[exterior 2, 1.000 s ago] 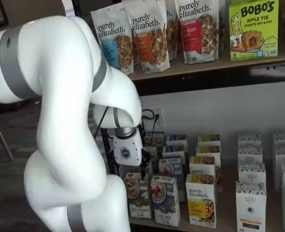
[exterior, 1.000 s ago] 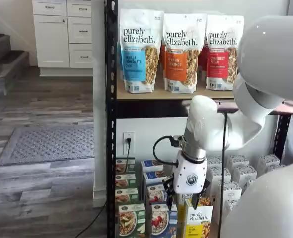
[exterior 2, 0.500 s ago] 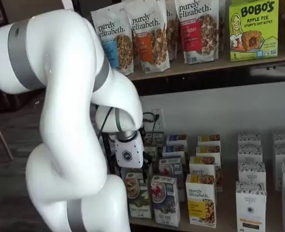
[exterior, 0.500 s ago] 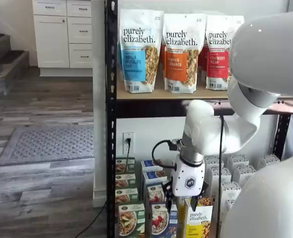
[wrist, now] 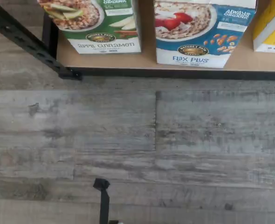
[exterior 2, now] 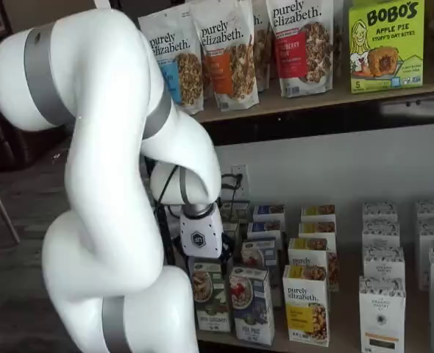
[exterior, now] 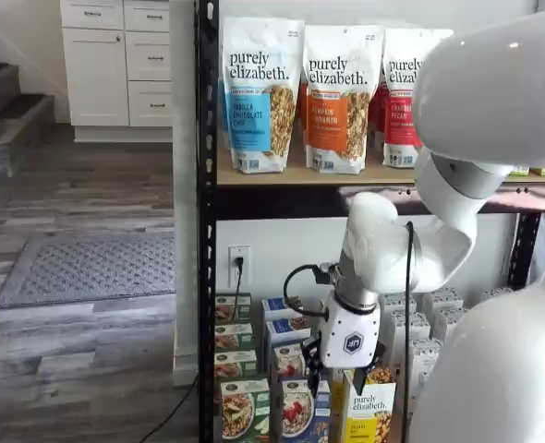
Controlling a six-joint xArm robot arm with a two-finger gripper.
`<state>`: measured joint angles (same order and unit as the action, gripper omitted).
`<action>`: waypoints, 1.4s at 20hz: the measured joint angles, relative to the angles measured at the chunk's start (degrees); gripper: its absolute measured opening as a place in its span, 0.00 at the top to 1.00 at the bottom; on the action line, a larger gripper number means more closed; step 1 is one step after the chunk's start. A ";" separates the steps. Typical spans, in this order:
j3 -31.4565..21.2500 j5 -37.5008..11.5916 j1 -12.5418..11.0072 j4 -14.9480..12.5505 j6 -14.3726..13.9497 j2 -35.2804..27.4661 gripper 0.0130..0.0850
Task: Pick up the blue and white box that is on the bottom shelf, the second box from the left
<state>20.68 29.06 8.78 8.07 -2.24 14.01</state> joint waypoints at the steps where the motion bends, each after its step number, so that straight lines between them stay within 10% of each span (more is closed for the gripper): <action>1: 0.17 -0.08 -0.05 -0.25 -0.16 -0.32 0.00; 28: 1.70 -2.86 0.25 1.00 0.88 -5.60 0.00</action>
<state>22.38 26.20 9.03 9.07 -1.36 8.41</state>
